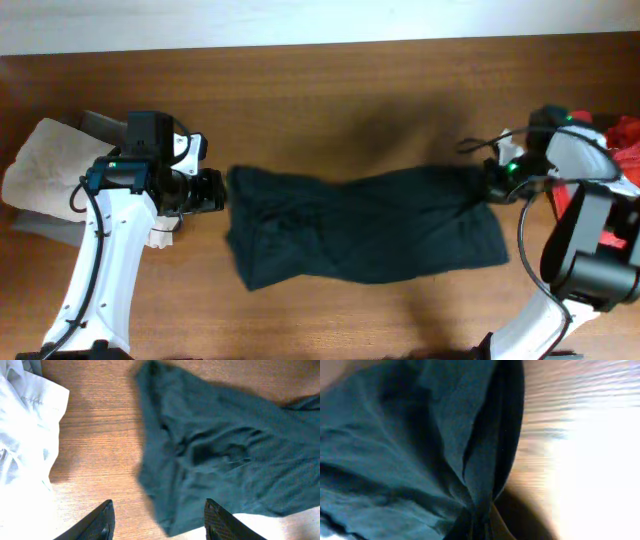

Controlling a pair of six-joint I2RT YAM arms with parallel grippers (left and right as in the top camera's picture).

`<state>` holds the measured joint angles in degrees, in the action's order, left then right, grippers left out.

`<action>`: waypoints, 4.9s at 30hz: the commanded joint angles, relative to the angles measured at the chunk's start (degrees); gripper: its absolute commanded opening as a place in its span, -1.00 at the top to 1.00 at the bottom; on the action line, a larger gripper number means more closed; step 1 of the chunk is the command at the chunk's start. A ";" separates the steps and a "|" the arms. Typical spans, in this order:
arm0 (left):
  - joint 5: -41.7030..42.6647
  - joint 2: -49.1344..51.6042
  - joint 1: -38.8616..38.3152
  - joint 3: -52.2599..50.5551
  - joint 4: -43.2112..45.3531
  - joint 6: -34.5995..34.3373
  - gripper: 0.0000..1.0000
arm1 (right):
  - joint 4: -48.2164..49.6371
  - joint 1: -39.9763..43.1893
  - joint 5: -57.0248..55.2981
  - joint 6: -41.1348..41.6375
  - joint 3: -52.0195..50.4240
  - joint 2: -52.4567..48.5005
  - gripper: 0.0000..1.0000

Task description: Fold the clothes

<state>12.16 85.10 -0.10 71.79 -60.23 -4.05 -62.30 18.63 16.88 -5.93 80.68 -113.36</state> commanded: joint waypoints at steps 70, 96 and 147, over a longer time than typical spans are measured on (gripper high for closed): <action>-2.12 -5.31 2.99 4.46 -0.02 0.24 -0.26 | 7.91 -59.54 -11.23 33.18 11.06 8.00 -0.14; -2.10 -5.31 2.99 4.44 0.15 0.24 -0.28 | 26.60 -52.70 8.61 32.28 -16.52 7.98 0.88; -1.99 -5.31 2.99 4.46 -0.26 0.24 -0.28 | 24.98 -60.48 22.38 19.89 -15.69 11.10 0.69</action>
<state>10.41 80.47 2.70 75.11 -60.64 -4.08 -36.47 -38.41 37.36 14.85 64.18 -104.27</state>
